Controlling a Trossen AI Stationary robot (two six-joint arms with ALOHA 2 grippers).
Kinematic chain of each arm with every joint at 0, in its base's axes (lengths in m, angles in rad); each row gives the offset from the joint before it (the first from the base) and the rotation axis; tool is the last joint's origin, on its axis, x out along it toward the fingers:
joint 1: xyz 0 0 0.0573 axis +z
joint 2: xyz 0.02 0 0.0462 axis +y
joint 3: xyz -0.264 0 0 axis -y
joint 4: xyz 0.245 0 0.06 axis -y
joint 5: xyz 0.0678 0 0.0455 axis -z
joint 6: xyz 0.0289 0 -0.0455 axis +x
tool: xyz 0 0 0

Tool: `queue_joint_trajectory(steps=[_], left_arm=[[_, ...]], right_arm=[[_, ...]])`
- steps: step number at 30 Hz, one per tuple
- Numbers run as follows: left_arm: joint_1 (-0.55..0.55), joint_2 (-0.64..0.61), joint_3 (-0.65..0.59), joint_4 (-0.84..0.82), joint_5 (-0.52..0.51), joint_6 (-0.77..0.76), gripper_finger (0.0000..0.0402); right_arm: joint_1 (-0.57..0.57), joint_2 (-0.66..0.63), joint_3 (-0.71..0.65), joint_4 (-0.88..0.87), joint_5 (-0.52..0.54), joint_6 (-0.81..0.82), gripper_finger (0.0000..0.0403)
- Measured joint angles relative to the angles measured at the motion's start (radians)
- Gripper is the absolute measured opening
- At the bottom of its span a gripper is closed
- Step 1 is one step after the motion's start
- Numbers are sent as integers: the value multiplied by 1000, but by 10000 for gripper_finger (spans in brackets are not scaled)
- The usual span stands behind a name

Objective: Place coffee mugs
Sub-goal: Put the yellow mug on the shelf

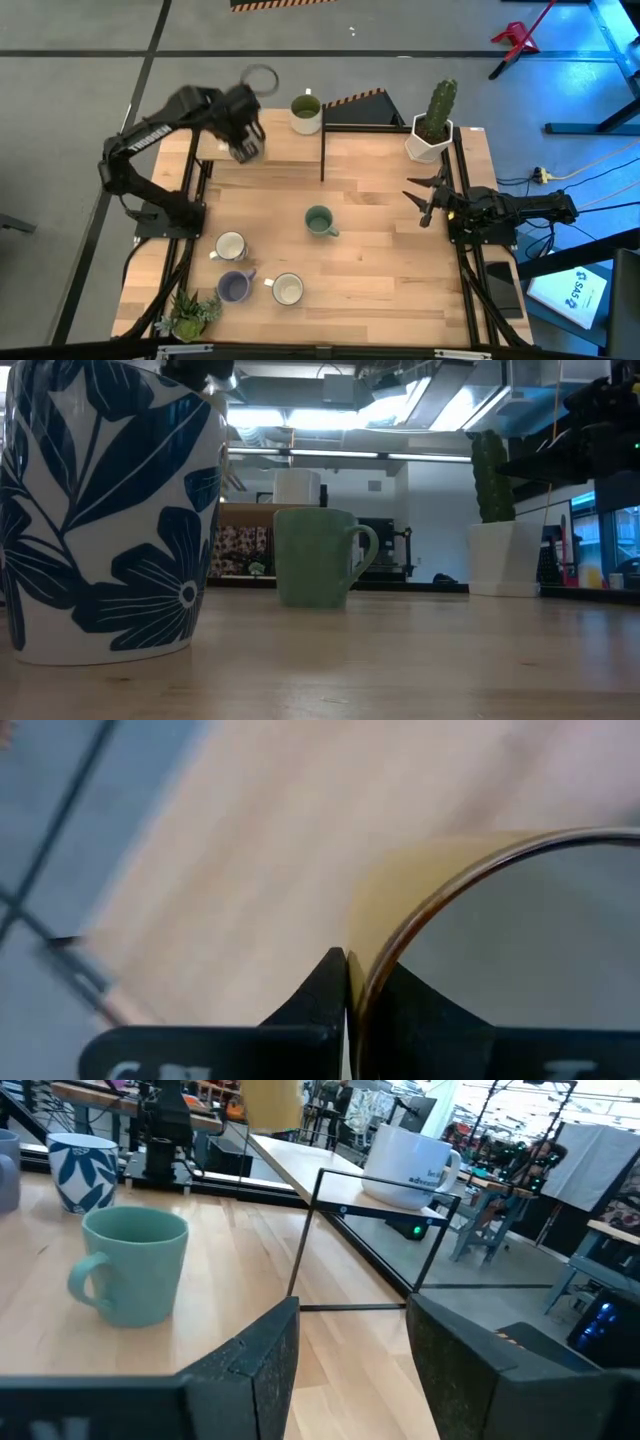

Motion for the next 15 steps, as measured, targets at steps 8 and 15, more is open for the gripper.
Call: queue_joint_trajectory(steps=[8, 15], left_arm=[[343, 44, 6, 28, 1, 252, 18], [556, 100, 6, 76, 84, 359, 18]], right_arm=[[0, 0, 0, 1, 18, 0, 177], [0, 0, 0, 1, 20, 0, 177]])
